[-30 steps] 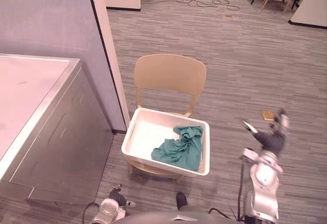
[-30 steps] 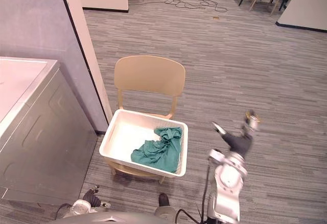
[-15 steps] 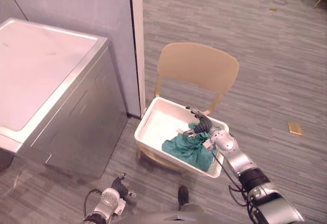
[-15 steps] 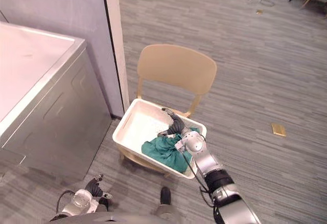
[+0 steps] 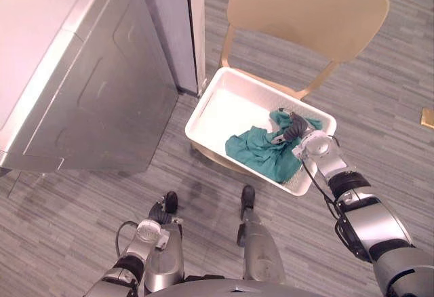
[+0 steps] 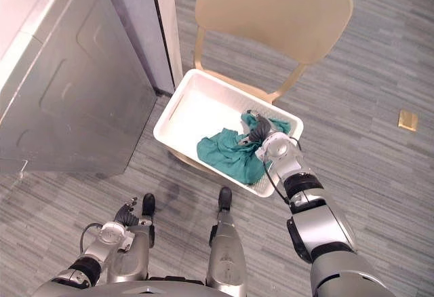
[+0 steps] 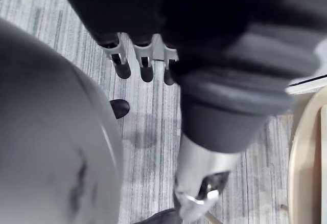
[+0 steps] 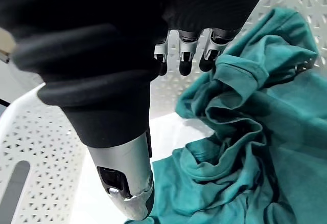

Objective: Pick up the laundry basket with both hands and put the clothes into the washing machine.

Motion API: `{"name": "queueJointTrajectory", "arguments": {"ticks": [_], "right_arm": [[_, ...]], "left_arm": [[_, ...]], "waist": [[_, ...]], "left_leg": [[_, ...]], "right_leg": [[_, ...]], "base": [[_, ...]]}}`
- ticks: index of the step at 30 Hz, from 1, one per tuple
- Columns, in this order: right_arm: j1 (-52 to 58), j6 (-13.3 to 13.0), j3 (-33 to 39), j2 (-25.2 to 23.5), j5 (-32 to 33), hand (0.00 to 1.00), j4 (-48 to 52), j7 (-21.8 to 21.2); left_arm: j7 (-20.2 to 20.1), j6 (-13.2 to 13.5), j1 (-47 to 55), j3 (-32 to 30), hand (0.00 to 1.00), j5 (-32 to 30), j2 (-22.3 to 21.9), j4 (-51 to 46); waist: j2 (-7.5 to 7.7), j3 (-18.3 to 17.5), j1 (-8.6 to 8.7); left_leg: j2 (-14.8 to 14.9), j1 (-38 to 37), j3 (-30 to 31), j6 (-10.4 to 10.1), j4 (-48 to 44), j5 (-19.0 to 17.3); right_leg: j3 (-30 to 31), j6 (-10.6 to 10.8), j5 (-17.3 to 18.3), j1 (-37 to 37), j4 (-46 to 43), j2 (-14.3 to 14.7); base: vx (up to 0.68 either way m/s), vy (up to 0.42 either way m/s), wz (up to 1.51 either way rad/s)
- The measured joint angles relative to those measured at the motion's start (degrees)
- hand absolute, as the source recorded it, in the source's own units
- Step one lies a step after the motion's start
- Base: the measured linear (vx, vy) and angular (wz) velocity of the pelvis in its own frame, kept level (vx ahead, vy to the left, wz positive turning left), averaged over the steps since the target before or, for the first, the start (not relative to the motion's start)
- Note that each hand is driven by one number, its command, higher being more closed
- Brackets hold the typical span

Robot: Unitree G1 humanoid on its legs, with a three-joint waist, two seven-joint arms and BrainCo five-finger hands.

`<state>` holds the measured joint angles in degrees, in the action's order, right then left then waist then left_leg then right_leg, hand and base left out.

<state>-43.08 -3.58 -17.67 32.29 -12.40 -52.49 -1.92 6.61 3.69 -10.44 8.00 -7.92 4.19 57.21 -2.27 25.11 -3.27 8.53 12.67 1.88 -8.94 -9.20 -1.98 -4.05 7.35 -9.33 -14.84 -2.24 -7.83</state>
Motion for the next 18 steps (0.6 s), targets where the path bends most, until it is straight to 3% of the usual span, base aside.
{"name": "queueJointTrajectory", "arguments": {"ticks": [11, 18], "right_arm": [[-3.5, 0.7, 1.0, -0.7, -1.5, 0.00, -5.3, 4.5], [-3.5, 1.1, 0.2, -2.6, -4.4, 0.00, -5.0, 6.5]], "left_arm": [[3.1, -0.2, -5.3, -0.1, 0.00, 2.2, -2.4, 1.2], [3.5, -0.2, -7.0, -2.1, 0.00, 3.6, -4.9, -1.1]], "waist": [[-0.30, 2.0, -1.72], [-0.22, 2.2, -1.81]], "left_leg": [[-0.2, 6.9, 0.7, 0.0, -1.9, 0.8], [-0.3, 13.8, 2.0, -0.1, -4.9, 1.1]], "right_leg": [[0.2, -0.3, 1.1, -8.3, -5.2, -0.3], [-0.8, -0.6, 2.8, -15.2, -10.4, -0.9]], "base": [[-0.02, -0.001, 0.02], [-0.05, -0.016, 0.10]]}}
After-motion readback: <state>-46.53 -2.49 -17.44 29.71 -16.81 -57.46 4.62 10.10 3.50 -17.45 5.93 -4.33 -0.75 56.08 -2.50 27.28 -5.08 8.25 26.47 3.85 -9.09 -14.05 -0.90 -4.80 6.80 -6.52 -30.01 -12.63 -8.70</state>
